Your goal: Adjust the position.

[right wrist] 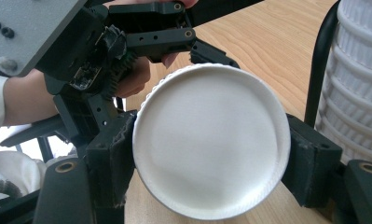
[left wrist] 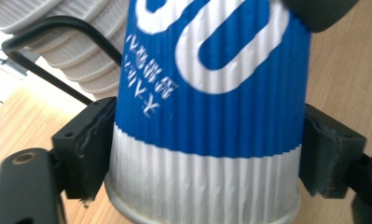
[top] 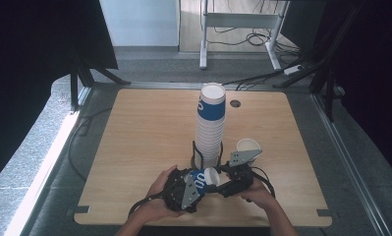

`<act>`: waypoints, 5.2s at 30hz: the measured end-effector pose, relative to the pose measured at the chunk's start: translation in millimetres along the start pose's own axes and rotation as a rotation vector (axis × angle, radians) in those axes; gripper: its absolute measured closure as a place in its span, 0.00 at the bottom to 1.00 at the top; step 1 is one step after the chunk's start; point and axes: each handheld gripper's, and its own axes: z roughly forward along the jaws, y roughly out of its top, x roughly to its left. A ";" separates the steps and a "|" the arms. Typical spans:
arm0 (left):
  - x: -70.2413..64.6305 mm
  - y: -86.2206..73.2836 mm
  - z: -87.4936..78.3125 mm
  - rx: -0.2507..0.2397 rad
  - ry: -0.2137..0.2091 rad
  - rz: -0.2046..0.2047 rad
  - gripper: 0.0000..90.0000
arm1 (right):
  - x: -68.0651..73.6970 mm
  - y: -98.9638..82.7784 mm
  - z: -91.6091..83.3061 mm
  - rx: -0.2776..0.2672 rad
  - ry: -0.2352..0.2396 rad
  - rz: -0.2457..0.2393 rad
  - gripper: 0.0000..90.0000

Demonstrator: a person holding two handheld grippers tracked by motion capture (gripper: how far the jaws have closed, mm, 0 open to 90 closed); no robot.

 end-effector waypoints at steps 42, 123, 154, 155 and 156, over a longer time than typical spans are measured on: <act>-12.9 26.3 13.2 0.071 0.090 0.322 0.21 | 0.9 52.3 13.1 0.665 -0.035 -0.105 0.28; 53.6 -7.2 -17.2 -0.440 -0.508 -0.733 0.08 | 33.6 -23.9 6.6 -0.350 -0.144 -0.195 0.31; 48.9 -14.2 -18.7 -0.461 -0.442 -0.675 0.23 | 32.6 -26.1 16.1 -0.242 -0.167 -0.197 0.29; 49.2 -14.5 -19.5 -0.463 -0.436 -0.676 0.23 | 31.6 -26.2 15.4 -0.236 -0.168 -0.192 0.28; 49.9 -15.1 -20.6 -0.464 -0.430 -0.675 0.23 | 30.8 -26.5 14.6 -0.231 -0.166 -0.184 0.27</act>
